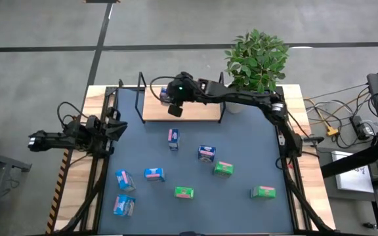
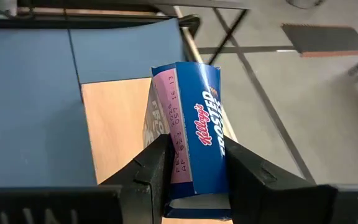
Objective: Stack cereal on shelf
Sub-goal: Put the top right blue cereal box on the shelf
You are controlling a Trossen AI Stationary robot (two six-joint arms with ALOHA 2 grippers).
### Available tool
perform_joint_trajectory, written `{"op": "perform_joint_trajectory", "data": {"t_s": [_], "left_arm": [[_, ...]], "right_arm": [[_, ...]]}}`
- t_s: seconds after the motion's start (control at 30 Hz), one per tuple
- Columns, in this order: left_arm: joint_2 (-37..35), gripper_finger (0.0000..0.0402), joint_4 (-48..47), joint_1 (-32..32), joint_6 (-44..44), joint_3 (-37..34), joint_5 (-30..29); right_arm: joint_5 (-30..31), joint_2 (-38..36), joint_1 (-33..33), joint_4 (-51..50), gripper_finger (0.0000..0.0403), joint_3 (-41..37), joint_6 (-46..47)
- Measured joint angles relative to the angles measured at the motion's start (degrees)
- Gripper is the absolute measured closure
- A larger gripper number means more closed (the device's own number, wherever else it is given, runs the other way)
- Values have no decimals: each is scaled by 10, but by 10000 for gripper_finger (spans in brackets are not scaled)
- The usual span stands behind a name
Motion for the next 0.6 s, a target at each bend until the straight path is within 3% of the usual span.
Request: {"op": "perform_joint_trajectory", "data": {"t_s": [0.3,0.6], "left_arm": [[-2,364,0,0,-2,3,13],[-2,364,1,0,-2,3,13]], "right_arm": [[-4,93,-11,-2,286,81,-34],[-16,108,-23,4,276,83,-18]]}}
